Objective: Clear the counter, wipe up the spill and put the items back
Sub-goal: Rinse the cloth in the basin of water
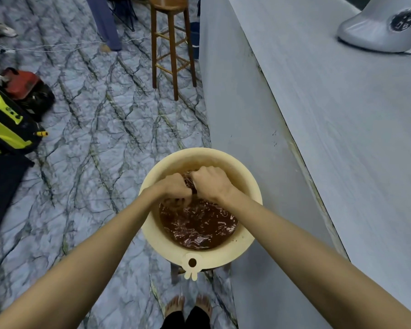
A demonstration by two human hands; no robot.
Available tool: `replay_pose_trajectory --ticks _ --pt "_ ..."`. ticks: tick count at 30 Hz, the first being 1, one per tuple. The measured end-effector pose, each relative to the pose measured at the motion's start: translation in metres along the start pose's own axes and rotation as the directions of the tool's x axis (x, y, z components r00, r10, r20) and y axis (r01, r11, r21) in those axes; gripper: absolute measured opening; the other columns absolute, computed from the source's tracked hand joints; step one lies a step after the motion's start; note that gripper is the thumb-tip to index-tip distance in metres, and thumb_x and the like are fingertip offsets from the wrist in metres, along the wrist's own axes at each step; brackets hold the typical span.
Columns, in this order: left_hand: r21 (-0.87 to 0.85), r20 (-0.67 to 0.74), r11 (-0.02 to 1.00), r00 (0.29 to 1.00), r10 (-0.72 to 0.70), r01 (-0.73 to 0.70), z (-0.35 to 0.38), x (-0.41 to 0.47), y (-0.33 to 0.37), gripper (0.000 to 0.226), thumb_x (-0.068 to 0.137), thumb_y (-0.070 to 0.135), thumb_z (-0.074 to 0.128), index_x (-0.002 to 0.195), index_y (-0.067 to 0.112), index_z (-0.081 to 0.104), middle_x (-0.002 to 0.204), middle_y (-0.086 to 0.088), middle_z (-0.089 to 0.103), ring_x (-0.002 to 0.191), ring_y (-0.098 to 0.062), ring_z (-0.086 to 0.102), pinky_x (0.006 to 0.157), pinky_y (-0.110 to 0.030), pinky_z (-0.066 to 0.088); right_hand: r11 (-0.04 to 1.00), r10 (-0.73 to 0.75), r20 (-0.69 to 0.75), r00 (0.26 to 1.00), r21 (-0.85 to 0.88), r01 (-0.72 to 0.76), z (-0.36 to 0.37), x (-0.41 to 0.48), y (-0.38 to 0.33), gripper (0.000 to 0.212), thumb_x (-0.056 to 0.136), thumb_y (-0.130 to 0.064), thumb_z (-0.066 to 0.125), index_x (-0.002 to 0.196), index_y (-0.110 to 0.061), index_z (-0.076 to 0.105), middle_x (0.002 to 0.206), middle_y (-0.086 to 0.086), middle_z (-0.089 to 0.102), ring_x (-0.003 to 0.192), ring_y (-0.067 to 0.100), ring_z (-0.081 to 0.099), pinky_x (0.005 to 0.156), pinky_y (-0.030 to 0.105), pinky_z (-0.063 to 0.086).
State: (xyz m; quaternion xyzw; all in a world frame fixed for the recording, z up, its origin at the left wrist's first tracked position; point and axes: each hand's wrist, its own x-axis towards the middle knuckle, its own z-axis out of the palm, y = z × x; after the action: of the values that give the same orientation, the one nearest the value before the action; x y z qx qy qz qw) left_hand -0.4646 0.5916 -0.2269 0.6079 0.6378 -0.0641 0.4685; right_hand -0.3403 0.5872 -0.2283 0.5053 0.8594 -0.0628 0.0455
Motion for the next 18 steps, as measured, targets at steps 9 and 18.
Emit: replay_pose_trajectory --ticks 9,18 --pt "0.002 0.121 0.998 0.991 0.055 -0.056 -0.016 -0.004 0.002 0.019 0.064 0.01 0.073 0.061 0.013 0.054 0.048 0.0 0.048 0.037 -0.013 0.038 0.032 -0.018 0.029 0.989 0.005 0.147 0.989 0.147 -0.027 -0.015 0.002 0.006 0.026 0.079 -0.025 0.063 0.1 -0.01 0.062 0.095 0.01 0.068 0.087 0.029 0.065 0.069 0.037 0.053" --pt "0.352 -0.265 0.825 0.798 0.541 -0.442 -0.005 -0.008 -0.001 0.033 0.074 0.016 0.065 0.1 0.01 0.046 0.095 -0.005 0.05 0.085 -0.019 0.044 0.066 -0.026 0.032 0.499 -0.177 0.554 0.813 0.763 -0.411 -0.049 -0.025 0.042 0.047 0.075 -0.044 0.07 0.116 -0.029 0.051 0.111 -0.005 0.063 0.099 0.011 0.063 0.085 0.033 0.049"
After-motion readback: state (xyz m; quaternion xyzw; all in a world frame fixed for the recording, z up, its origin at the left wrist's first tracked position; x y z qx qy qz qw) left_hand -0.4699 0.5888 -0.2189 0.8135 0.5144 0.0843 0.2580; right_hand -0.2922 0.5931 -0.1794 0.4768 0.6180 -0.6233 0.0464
